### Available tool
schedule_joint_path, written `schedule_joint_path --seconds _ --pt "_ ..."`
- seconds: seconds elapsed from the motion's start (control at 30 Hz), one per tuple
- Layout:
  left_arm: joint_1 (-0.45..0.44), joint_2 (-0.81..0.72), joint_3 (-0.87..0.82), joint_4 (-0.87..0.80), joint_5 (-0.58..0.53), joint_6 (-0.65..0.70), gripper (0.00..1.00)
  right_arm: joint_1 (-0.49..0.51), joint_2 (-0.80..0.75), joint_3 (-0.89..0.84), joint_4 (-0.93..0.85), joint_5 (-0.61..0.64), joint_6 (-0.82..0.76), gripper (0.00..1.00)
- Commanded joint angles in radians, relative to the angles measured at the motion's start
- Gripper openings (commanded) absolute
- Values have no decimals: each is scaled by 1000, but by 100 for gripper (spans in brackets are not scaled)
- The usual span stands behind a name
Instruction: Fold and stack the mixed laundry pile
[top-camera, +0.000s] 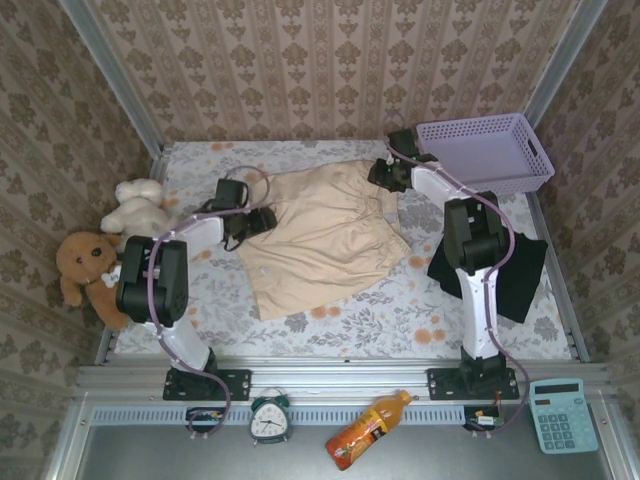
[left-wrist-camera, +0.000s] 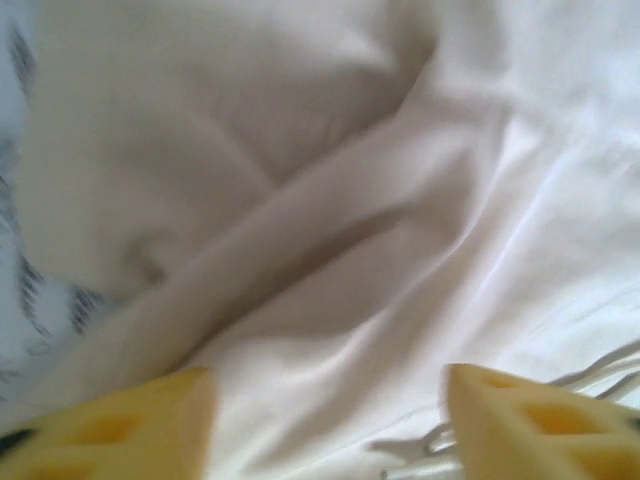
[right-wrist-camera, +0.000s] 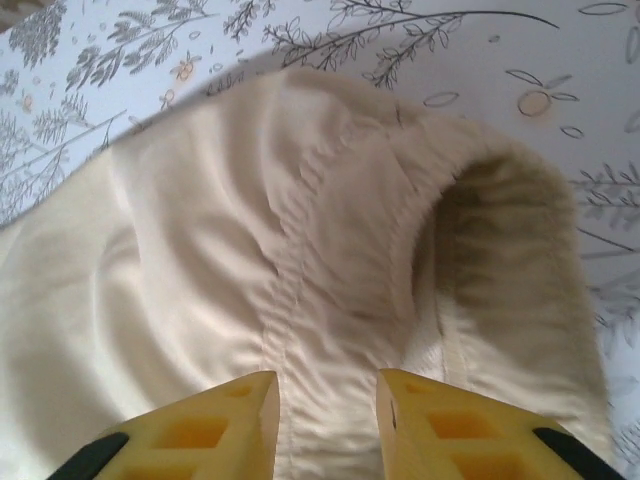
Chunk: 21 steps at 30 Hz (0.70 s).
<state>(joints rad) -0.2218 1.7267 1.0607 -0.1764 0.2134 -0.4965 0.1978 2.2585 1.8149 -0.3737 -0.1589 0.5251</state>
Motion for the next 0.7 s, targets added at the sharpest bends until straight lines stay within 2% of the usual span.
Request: schedule_joint_path --seconds 0.0,0.13,0.3,0.43,0.53,0.67 --pt "37 -1 113 -19 -53 69 87 -23 -59 -15 -19 -43 -61 37" --pt "89 133 242 45 0 54 86 -25 -15 27 -37 -65 -83 40" --pt "96 343 429 32 16 42 80 -33 32 58 -54 -53 -70 44" --pt "92 465 560 -81 -32 32 77 -38 35 51 -48 -54 -63 45" --pt "78 510 615 -159 -115 56 77 -42 42 56 -49 -43 -64 46" --pt "68 554 660 -203 -150 70 75 -43 85 99 -64 -63 -51 45"
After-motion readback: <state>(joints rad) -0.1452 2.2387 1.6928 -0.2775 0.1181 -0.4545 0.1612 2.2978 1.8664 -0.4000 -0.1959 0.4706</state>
